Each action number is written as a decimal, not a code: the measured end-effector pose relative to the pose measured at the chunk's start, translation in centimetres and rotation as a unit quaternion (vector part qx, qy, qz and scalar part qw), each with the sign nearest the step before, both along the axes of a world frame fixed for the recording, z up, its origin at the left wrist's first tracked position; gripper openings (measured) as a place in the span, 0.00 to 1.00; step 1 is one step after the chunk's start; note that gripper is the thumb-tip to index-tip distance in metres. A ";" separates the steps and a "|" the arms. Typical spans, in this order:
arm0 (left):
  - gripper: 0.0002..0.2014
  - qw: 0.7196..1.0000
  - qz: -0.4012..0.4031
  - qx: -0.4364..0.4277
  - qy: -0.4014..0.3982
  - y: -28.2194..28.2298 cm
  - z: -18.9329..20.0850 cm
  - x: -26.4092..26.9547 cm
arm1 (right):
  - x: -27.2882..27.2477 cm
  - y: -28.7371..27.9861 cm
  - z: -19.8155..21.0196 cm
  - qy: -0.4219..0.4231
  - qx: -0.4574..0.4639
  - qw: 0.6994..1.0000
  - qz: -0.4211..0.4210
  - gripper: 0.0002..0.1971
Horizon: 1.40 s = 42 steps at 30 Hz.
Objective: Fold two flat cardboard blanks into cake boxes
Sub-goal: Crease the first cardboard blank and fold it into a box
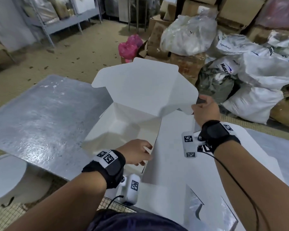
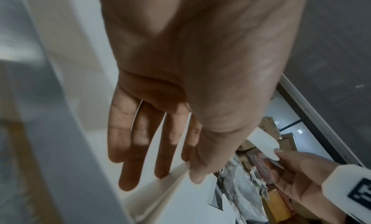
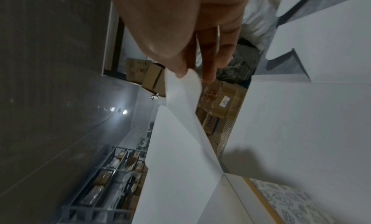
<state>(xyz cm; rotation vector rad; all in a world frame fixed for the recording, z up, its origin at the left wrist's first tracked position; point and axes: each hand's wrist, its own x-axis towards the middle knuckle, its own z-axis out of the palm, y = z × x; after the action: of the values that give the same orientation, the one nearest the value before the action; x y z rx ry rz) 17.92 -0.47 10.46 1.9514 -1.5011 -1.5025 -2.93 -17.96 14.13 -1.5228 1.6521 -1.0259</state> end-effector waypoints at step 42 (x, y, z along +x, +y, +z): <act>0.23 0.965 0.216 0.038 0.145 -0.1 -2.0 -1.8 | 1.7 13.9 -1.2 0.042 0.011 0.936 0.350 0.42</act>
<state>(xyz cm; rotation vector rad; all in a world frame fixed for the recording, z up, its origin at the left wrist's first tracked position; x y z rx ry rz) 16.17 -0.52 8.48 1.8430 -0.8415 -1.5707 -1.23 -4.04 12.93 -1.9473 1.0136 -0.5507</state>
